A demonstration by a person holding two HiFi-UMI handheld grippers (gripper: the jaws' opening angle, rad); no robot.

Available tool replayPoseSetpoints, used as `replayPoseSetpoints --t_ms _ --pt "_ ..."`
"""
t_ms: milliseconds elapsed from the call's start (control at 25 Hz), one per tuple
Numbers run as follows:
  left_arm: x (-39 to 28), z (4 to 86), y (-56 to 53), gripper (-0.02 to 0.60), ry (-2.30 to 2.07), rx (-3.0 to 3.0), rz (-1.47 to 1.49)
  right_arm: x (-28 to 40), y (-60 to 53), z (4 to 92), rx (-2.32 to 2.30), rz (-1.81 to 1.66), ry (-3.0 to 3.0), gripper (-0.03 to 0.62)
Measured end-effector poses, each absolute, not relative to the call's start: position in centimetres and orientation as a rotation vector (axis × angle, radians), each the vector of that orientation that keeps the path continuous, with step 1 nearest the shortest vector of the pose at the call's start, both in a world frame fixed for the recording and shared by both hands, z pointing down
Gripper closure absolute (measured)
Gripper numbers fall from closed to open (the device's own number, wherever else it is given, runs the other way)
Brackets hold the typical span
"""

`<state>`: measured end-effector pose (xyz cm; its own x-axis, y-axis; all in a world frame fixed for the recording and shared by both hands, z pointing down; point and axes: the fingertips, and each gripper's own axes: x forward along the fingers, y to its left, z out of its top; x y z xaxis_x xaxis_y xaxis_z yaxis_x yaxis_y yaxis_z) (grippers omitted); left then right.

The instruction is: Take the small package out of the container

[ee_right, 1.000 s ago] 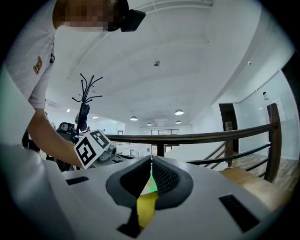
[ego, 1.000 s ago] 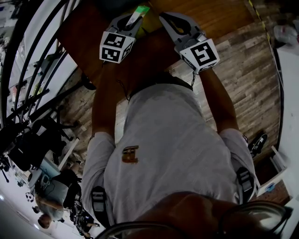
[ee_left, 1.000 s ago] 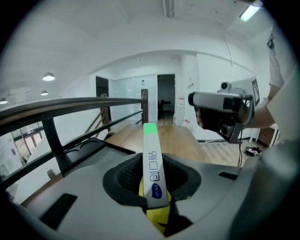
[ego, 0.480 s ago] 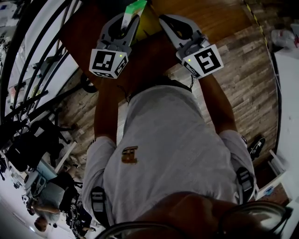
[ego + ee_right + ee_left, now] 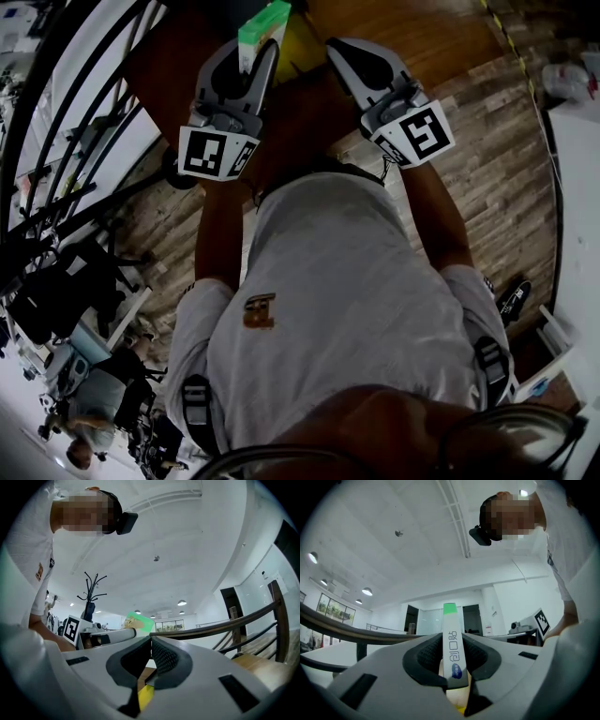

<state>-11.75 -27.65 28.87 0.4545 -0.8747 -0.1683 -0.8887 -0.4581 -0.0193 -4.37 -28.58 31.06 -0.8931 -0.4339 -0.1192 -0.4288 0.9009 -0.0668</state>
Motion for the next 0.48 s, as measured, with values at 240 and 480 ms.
replayPoseSetpoints --t_ms 240,480 --pt "-11.6 27.9 -26.5 0.477 1.562 -2.557 0.259 -4.5 -27.6 30.6 -0.649 -0.037 2.927 0.562" --pt "-11.3 27.4 -25.8 0.477 1.543 -2.541 0.298 -4.5 -26.9 30.4 -0.643 -0.024 2.919 0.562"
